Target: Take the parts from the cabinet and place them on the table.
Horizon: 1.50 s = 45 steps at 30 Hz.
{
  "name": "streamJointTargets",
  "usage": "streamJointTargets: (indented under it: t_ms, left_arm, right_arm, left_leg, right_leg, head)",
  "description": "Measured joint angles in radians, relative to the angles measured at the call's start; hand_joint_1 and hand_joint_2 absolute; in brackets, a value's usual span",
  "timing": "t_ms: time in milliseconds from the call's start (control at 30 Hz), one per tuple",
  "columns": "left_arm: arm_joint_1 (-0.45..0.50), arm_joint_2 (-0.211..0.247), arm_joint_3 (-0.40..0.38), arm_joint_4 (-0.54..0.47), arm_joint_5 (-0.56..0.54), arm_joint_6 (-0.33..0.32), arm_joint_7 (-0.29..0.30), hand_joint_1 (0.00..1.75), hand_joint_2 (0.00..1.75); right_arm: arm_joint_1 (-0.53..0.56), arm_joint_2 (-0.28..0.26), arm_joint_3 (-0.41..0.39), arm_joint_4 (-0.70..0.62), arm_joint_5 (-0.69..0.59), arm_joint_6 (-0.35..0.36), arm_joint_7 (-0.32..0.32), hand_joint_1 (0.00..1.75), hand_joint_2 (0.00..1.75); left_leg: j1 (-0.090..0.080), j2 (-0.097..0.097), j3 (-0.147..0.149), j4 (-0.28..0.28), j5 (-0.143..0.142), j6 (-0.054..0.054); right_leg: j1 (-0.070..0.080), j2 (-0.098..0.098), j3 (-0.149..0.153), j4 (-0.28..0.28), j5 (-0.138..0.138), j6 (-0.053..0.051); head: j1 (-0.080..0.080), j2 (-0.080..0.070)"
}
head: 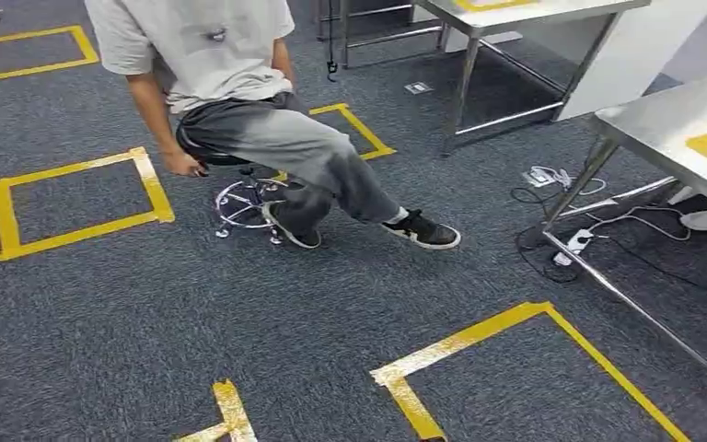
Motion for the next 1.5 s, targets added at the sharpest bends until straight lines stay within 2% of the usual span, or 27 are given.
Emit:
streamJointTargets:
  t_ms: [33,67,100,233,333,400,433,533,567,600,633,733,767,800,833,900,933,967,1033,1067,1100,1133,1233,1267,1333,1433,1500]
  left_arm:
    - [-0.001,0.0,0.001,0.001,0.002,0.0,0.0,0.0,0.0]
    - [-0.001,-0.001,0.001,0.002,0.003,0.001,0.0,0.0,0.0]
    - [-0.003,-0.002,0.002,0.003,0.007,0.003,0.0,0.0,0.0]
    - [-0.003,-0.001,0.004,0.008,0.021,0.009,-0.003,0.0,0.0]
    - [-0.007,0.001,0.004,0.01,0.028,0.012,-0.004,0.0,0.0]
    - [-0.008,0.001,0.004,0.011,0.032,0.014,-0.005,0.0,0.0]
    - [-0.008,0.001,0.004,0.012,0.036,0.014,-0.005,0.0,0.0]
    - [-0.008,0.001,0.004,0.013,0.047,0.019,-0.006,0.0,0.0]
    - [-0.008,0.001,0.003,0.013,0.052,0.02,-0.008,0.0,0.0]
    - [-0.01,0.0,0.001,0.014,0.055,0.021,-0.009,0.0,0.0]
    - [-0.011,0.0,0.0,0.014,0.059,0.024,-0.01,0.0,0.0]
    - [-0.008,0.0,-0.001,0.016,0.067,0.028,-0.01,0.0,0.0]
    - [-0.009,0.0,-0.001,0.016,0.07,0.028,-0.01,0.0,0.0]
    - [-0.01,0.0,-0.002,0.016,0.072,0.029,-0.01,0.0,0.0]
    - [-0.011,0.0,-0.004,0.016,0.072,0.029,-0.01,0.0,0.0]
    - [-0.011,0.0,-0.005,0.017,0.072,0.03,-0.01,0.0,0.0]
    - [-0.011,0.0,-0.005,0.017,0.072,0.031,-0.01,0.0,0.0]
    - [-0.011,0.0,-0.005,0.017,0.073,0.031,-0.01,0.0,0.0]
    - [-0.011,0.0,-0.006,0.018,0.073,0.031,-0.01,0.0,0.0]
    - [-0.011,0.0,-0.007,0.018,0.073,0.031,-0.01,0.0,0.0]
    - [-0.012,-0.003,-0.009,0.019,0.074,0.031,-0.01,0.0,0.0]
    - [-0.014,-0.002,-0.013,0.019,0.076,0.032,-0.01,0.0,0.0]
    - [-0.012,-0.001,-0.014,0.023,0.082,0.033,-0.01,0.0,0.0]
    - [-0.012,0.0,-0.014,0.023,0.084,0.034,-0.01,0.0,0.0]
    - [-0.014,0.002,-0.016,0.023,0.084,0.037,-0.01,0.0,0.0]
    - [-0.015,0.003,-0.02,0.023,0.085,0.036,-0.009,0.0,0.0]
    - [-0.015,0.003,-0.02,0.023,0.085,0.036,-0.009,0.0,0.0]
  right_arm:
    - [-0.001,0.0,0.0,0.0,0.0,0.001,0.0,0.0,0.0]
    - [-0.001,0.0,0.0,0.0,-0.001,0.002,0.0,0.0,0.0]
    - [0.0,-0.001,-0.001,0.0,-0.001,0.003,0.0,0.0,0.0]
    - [-0.002,-0.001,-0.009,0.0,0.001,0.004,-0.001,0.0,0.0]
    - [0.0,0.001,-0.011,0.0,-0.001,0.01,-0.002,0.0,0.0]
    - [0.002,0.001,-0.016,0.0,-0.002,0.011,0.0,0.0,0.0]
    - [0.002,0.001,-0.017,0.0,0.0,0.011,0.0,0.0,0.0]
    - [0.001,0.001,-0.018,0.0,0.004,0.011,0.0,0.0,0.0]
    - [0.001,0.001,-0.018,0.0,0.005,0.011,0.0,0.0,0.0]
    - [0.001,0.0,-0.018,0.0,0.006,0.011,0.0,0.0,0.0]
    - [0.001,0.0,-0.018,0.0,0.007,0.01,0.0,0.0,0.0]
    - [-0.004,0.0,-0.018,0.0,0.01,0.01,0.0,0.0,0.0]
    - [-0.006,0.0,-0.018,0.0,0.011,0.01,0.0,0.0,0.0]
    - [-0.005,0.0,-0.018,0.0,0.012,0.011,0.0,0.0,0.0]
    - [-0.004,0.0,-0.018,0.0,0.012,0.011,0.0,0.0,0.0]
    - [-0.002,0.0,-0.019,0.0,0.012,0.011,0.0,0.0,0.0]
    - [-0.001,0.0,-0.02,0.0,0.013,0.013,0.0,0.0,0.0]
    - [-0.001,0.0,-0.021,0.0,0.013,0.013,0.0,0.0,0.0]
    - [-0.002,0.0,-0.025,0.0,0.013,0.014,0.0,0.0,0.0]
    - [-0.002,0.0,-0.025,0.0,0.014,0.014,0.0,0.0,0.0]
    - [-0.001,-0.002,-0.026,0.0,0.014,0.014,0.001,0.0,0.0]
    - [0.0,-0.003,-0.029,0.0,0.015,0.014,0.002,0.0,0.0]
    - [-0.005,-0.003,-0.034,0.0,0.019,0.015,0.004,0.0,0.0]
    - [-0.005,-0.001,-0.035,0.0,0.019,0.015,0.004,0.0,0.0]
    - [-0.003,0.001,-0.036,0.0,0.02,0.015,0.003,0.0,0.0]
    - [0.0,0.0,-0.04,0.001,0.02,0.018,0.003,0.0,0.0]
    - [0.0,0.001,-0.04,0.001,0.02,0.018,0.004,0.0,0.0]
  left_leg:
    - [0.0,-0.016,0.001,0.001,0.0,0.0]
    - [0.002,-0.028,0.0,0.002,0.0,-0.001]
    - [-0.002,-0.038,-0.005,0.008,-0.001,-0.006]
    - [0.01,-0.091,-0.025,0.0,0.015,-0.039]
    - [0.006,0.032,-0.076,0.126,-0.07,-0.047]
    - [0.013,0.049,-0.146,0.279,-0.135,-0.056]
    - [0.016,0.051,-0.158,0.305,-0.135,-0.06]
    - [0.027,0.071,-0.065,0.133,-0.027,-0.068]
    - [0.029,0.107,-0.015,0.042,0.01,-0.07]
    - [0.015,0.147,0.0,0.013,-0.01,-0.068]
    - [0.02,0.132,-0.002,0.009,-0.006,-0.049]
    - [0.012,0.104,-0.006,0.009,-0.009,-0.027]
    - [0.015,0.095,-0.005,0.005,-0.005,-0.02]
    - [0.015,0.087,-0.005,0.005,-0.004,-0.014]
    - [0.014,0.077,-0.007,0.005,-0.004,-0.01]
    - [0.008,0.055,-0.007,0.005,-0.006,-0.003]
    - [0.004,0.041,-0.007,0.006,-0.006,-0.002]
    - [0.001,0.026,-0.005,0.006,-0.007,-0.001]
    - [-0.001,-0.007,0.001,0.006,-0.008,0.0]
    - [0.0,-0.022,0.003,0.006,-0.008,0.0]
    - [0.004,-0.031,0.0,0.005,-0.008,0.0]
    - [0.002,-0.047,-0.004,0.008,-0.008,-0.003]
    - [0.011,-0.077,-0.016,0.001,0.002,-0.02]
    - [0.006,-0.085,-0.015,0.007,-0.002,-0.024]
    - [-0.001,0.006,-0.046,0.077,-0.054,-0.03]
    - [0.011,0.043,-0.139,0.273,-0.133,-0.048]
    - [0.02,0.052,-0.129,0.25,-0.097,-0.058]
  right_leg:
    - [0.0,0.017,0.041,-0.098,0.055,-0.005]
    - [-0.001,0.061,0.073,-0.177,0.086,-0.011]
    - [-0.004,0.113,0.079,-0.196,0.073,-0.016]
    - [-0.001,0.069,0.1,-0.222,0.078,-0.029]
    - [-0.003,0.014,0.114,-0.24,0.084,-0.038]
    - [-0.001,-0.025,0.116,-0.239,0.079,-0.04]
    - [-0.001,-0.042,0.117,-0.239,0.077,-0.039]
    - [-0.003,-0.081,0.128,-0.238,0.069,-0.032]
    - [-0.003,-0.091,0.134,-0.237,0.064,-0.026]
    - [0.007,-0.099,0.122,-0.233,0.056,-0.015]
    - [0.008,-0.104,0.124,-0.229,0.05,-0.009]
    - [0.003,-0.13,0.148,-0.236,0.047,0.003]
    - [-0.004,-0.1,0.137,-0.23,0.036,0.012]
    - [-0.003,-0.045,0.122,-0.19,0.005,0.012]
    - [-0.001,-0.021,0.084,-0.111,-0.035,0.01]
    - [0.001,-0.009,-0.006,0.062,-0.098,0.004]
    - [0.003,-0.008,-0.04,0.112,-0.101,-0.001]
    - [0.006,-0.006,-0.049,0.107,-0.078,-0.008]
    - [0.015,0.007,-0.004,-0.03,0.026,-0.027]
    - [0.021,0.036,0.033,-0.127,0.082,-0.037]
    - [0.024,0.106,0.054,-0.183,0.095,-0.048]
    - [0.018,0.111,0.066,-0.2,0.098,-0.05]
    - [0.025,0.078,0.075,-0.214,0.091,-0.052]
    - [0.01,0.056,0.089,-0.244,0.101,-0.048]
    - [0.013,0.025,0.104,-0.257,0.104,-0.047]
    - [0.014,-0.03,0.108,-0.254,0.094,-0.049]
    - [0.009,-0.056,0.111,-0.251,0.089,-0.045]
  head:
    - [0.001,0.0]
    - [0.001,0.0]
    - [-0.003,0.0]
    - [-0.003,0.0]
    - [-0.008,0.0]
    - [-0.006,0.0]
    - [-0.008,0.0]
    - [-0.008,0.0]
    - [-0.007,0.0]
    - [-0.01,0.0]
    - [-0.007,0.0]
    - [-0.003,0.0]
    - [0.0,0.0]
    - [0.002,0.0]
    - [0.005,0.0]
    - [0.007,0.0]
    - [0.007,0.0]
    - [0.006,0.0]
    - [0.006,0.0]
    - [0.006,0.0]
    - [0.005,0.0]
    - [0.004,0.0]
    - [0.014,0.0]
    - [0.013,0.0]
    - [0.006,0.0]
    - [0.007,0.0]
    - [0.006,0.0]
